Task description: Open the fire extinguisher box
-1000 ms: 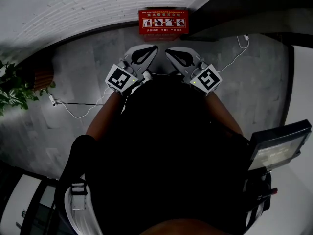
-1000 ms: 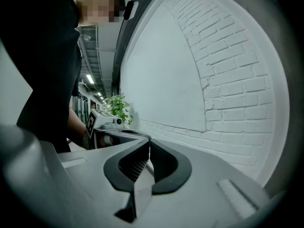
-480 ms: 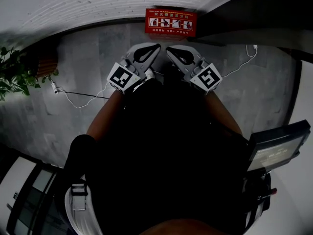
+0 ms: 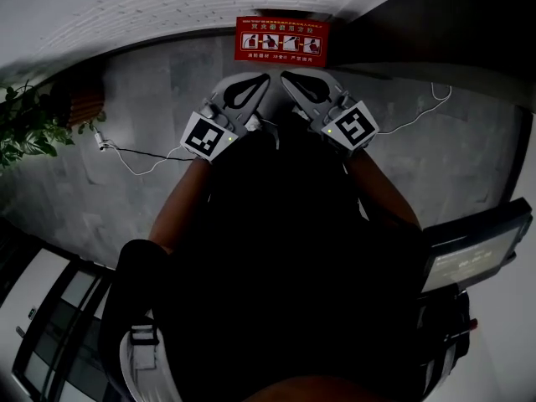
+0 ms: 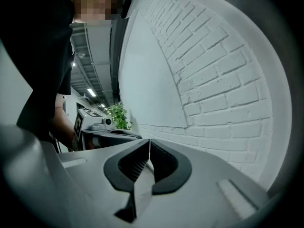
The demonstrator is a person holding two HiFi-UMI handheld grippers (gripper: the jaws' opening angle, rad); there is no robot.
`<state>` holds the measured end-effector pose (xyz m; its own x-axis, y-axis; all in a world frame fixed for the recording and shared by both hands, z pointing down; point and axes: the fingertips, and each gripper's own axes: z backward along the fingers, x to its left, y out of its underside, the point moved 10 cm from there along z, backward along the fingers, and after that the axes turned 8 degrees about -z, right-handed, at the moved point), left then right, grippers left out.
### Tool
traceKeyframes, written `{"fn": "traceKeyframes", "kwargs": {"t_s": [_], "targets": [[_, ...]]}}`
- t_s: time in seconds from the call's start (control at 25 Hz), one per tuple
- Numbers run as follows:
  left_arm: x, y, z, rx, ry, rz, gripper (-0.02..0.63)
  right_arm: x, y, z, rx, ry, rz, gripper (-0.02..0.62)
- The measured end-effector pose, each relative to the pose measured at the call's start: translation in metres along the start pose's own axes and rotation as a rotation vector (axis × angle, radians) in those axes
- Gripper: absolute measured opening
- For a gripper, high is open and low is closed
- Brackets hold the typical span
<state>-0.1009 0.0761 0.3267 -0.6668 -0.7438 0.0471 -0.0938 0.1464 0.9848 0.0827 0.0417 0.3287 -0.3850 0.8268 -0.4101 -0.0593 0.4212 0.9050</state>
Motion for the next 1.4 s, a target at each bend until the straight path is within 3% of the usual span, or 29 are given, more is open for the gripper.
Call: {"fn": "traceKeyframes", "kwargs": {"t_s": [0.2,0.44,0.6,0.84,1.0,1.24,1.4], "targets": [[0.003,0.009,-0.020,0.048,-0.048,0.008,0.002,-0.040,0.008,0.004,0.004,0.018,-0.058,0.011],[0.023,0.033,-0.040,0.086,-0.033,0.034,0.002,-0.072,0.033,-0.005,0.000,0.104,-0.169,0.011],[0.040,0.073,-0.058,0.103,-0.008,0.053,0.002,-0.102,0.075,-0.011,-0.018,0.207,-0.262,0.055],[0.057,0.140,-0.082,0.124,0.026,0.051,0.002,-0.137,0.146,-0.023,-0.033,0.327,-0.489,0.095],[0.061,0.183,-0.098,0.153,0.044,0.093,0.002,-0.153,0.195,-0.023,-0.058,0.420,-0.632,0.129],[0.066,0.233,-0.119,0.200,0.043,0.153,0.002,-0.167,0.253,-0.023,-0.084,0.506,-0.741,0.144],[0.064,0.262,-0.125,0.274,0.071,0.077,0.002,-0.175,0.288,-0.031,-0.061,0.529,-0.821,0.170]]}}
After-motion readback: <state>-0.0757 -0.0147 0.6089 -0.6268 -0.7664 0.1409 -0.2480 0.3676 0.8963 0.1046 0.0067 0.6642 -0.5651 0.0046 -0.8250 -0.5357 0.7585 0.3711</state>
